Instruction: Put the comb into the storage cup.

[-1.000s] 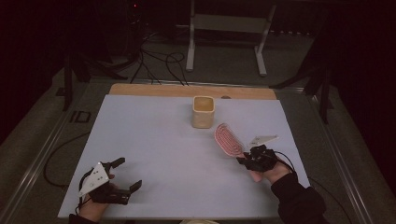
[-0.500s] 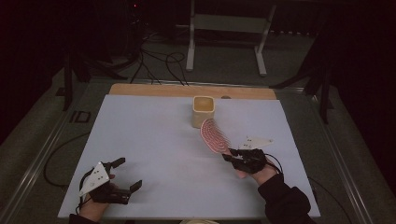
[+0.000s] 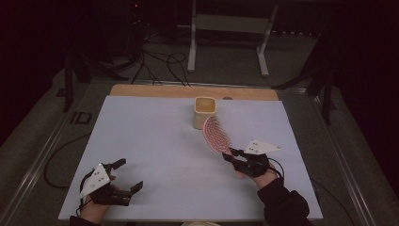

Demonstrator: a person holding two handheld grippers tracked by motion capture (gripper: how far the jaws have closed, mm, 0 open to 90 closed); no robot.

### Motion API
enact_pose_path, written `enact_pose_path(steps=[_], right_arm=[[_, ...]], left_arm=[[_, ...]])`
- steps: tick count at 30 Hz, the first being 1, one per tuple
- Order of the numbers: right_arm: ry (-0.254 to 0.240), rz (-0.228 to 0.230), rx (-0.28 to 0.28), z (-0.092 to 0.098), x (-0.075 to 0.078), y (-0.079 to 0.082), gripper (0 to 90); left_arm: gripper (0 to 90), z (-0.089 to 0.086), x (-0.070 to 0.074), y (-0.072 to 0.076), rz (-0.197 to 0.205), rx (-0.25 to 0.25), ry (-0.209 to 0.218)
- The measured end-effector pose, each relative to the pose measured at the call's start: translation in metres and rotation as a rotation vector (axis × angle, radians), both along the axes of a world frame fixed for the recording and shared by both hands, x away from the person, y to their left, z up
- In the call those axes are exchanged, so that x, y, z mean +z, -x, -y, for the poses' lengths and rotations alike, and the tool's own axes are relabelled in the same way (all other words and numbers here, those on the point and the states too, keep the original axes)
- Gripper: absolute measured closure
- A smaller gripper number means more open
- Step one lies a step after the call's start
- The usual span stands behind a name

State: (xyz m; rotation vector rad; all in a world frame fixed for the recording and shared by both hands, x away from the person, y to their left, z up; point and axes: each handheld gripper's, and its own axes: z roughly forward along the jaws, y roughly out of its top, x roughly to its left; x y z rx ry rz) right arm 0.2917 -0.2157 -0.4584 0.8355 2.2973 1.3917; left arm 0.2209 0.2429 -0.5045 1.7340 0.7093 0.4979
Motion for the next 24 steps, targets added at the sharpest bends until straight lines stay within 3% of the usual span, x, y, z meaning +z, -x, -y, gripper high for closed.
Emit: enact_pose_path(steps=[7, 11, 14, 24], right_arm=[[-0.039, 0.025, -0.004, 0.0039, 0.0014, 0.0029, 70.7], [-0.088, 0.044, -0.026, 0.0070, -0.0007, 0.0073, 70.6], [-0.103, 0.038, -0.035, 0.0076, -0.0032, 0.0082, 70.7], [-0.072, 0.023, -0.049, 0.0073, -0.0079, 0.0079, 70.7]], left_arm=[[0.2, 0.0009, 0.0000, 0.0001, -0.001, 0.000, 0.000], [0.2, 0.0011, -0.0001, -0.0002, -0.002, -0.001, -0.004], [0.2, 0.0010, 0.0002, -0.0003, -0.001, -0.003, -0.004], [0.2, 0.0050, 0.0061, 0.0000, -0.010, -0.013, 0.001]])
